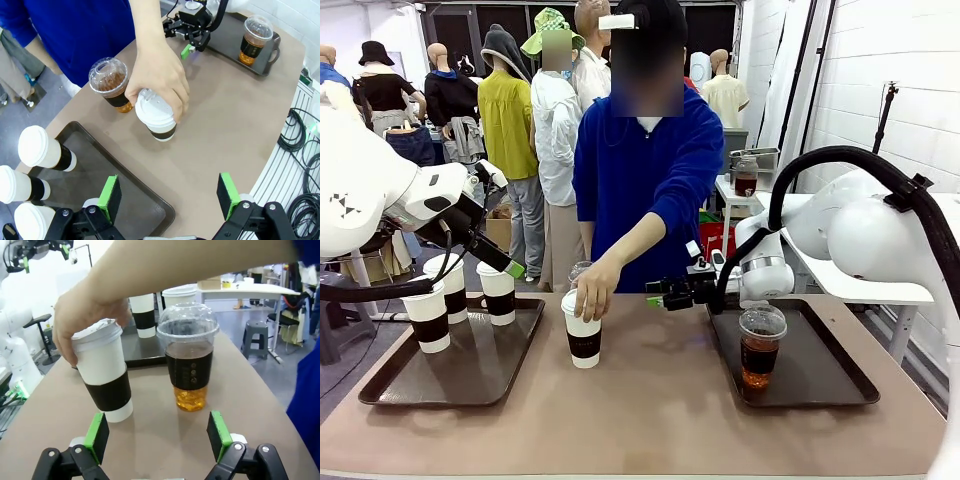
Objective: Distribute the coffee onto the tray.
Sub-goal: Pick up another iced Americano from the middle of the table and place it on the right Handle tray.
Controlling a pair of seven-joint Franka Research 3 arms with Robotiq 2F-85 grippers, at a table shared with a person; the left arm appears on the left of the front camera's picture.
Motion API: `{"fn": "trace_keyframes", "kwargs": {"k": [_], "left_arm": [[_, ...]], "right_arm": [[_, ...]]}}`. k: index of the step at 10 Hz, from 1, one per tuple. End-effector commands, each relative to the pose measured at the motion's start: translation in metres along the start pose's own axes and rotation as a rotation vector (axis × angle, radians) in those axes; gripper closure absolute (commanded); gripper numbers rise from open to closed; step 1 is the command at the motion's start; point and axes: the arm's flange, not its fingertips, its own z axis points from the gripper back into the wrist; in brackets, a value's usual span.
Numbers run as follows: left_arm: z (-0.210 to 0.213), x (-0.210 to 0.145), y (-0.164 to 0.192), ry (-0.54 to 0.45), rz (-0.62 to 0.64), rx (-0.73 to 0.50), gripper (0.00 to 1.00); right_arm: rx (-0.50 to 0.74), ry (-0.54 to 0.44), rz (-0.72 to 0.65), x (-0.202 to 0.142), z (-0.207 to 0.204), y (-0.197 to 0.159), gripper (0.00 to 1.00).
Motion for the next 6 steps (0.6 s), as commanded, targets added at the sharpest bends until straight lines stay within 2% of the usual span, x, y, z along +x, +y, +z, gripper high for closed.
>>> {"fn": "trace_keyframes", "kwargs": {"k": [1,3,6], "left_arm": [[0.001,-0.001,0.001,-0.004,0.004,-0.004,0.00],[0.001,-0.001,0.001,-0.004,0.004,-0.004,0.00],[0.001,-0.001,0.001,-0.004,0.004,-0.004,0.00]], "right_arm": [[-0.024,-0.020,-0.027,0.003,0.026,-0.007,0.00],[-0.033,-0.023,-0.032,0.002,0.058,-0.008,0.00],[-0.027,-0.035,-0.040,0.002,0.080,-0.008,0.00]]}}
